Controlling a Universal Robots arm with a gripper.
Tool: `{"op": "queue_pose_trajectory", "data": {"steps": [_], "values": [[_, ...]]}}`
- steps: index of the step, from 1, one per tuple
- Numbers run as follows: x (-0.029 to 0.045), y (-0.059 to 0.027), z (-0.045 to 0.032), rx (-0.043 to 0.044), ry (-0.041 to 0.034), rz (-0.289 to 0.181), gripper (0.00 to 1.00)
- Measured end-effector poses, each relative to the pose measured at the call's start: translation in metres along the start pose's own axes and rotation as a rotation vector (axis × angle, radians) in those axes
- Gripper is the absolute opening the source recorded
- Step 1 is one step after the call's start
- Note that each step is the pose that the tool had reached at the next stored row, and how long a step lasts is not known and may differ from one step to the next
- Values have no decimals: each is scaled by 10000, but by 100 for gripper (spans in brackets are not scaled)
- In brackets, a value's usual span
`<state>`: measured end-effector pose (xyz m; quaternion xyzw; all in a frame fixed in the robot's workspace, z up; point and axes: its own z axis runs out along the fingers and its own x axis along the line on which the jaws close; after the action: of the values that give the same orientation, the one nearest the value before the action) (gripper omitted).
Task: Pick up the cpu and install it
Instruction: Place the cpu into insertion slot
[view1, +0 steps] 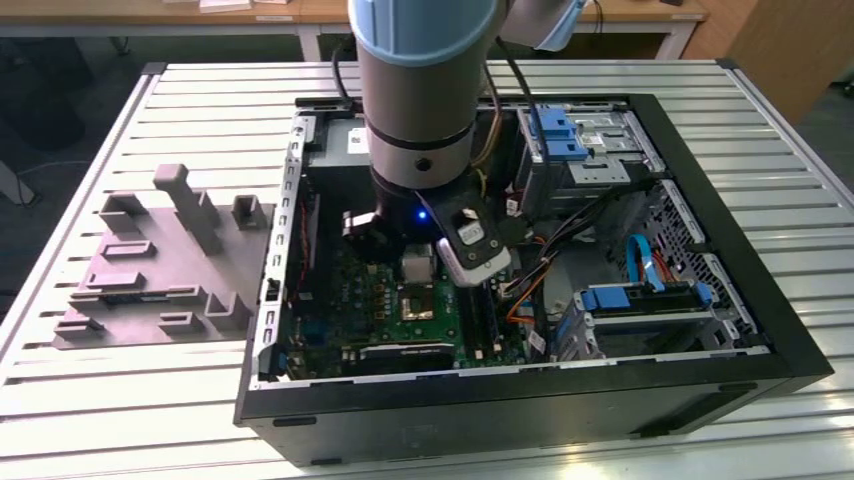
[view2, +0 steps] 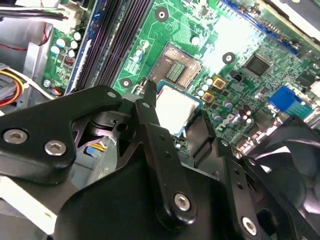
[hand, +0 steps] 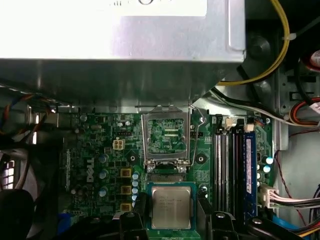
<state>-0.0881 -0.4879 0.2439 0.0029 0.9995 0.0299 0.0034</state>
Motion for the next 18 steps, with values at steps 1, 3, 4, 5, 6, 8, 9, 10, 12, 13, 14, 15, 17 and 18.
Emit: {"op": "queue_pose_trajectory", "data": {"steps": [1, 3, 4, 5, 6, 8, 9, 10, 12, 13, 14, 15, 17, 18], "values": [[0, -7, 7, 17, -1, -1, 48], [-1, -17, 12, 186, -1, -1, 48], [0, -19, 14, 284, -1, -1, 48], [0, -20, 18, 365, -2, -2, 48], [-1, -21, 33, 398, -3, -3, 48], [-1, -23, 68, 399, -3, -4, 48], [0, -25, 88, 400, -3, -4, 48], [0, -27, 106, 400, -3, -3, 48], [1, -32, 141, 399, -3, -1, 48], [1, -33, 159, 400, -2, -1, 48], [1, -35, 177, 400, -3, -2, 48], [1, -36, 196, 400, -3, -3, 48], [1, -42, 232, 400, -3, -3, 48], [1, -45, 249, 399, -3, -3, 48]]}}
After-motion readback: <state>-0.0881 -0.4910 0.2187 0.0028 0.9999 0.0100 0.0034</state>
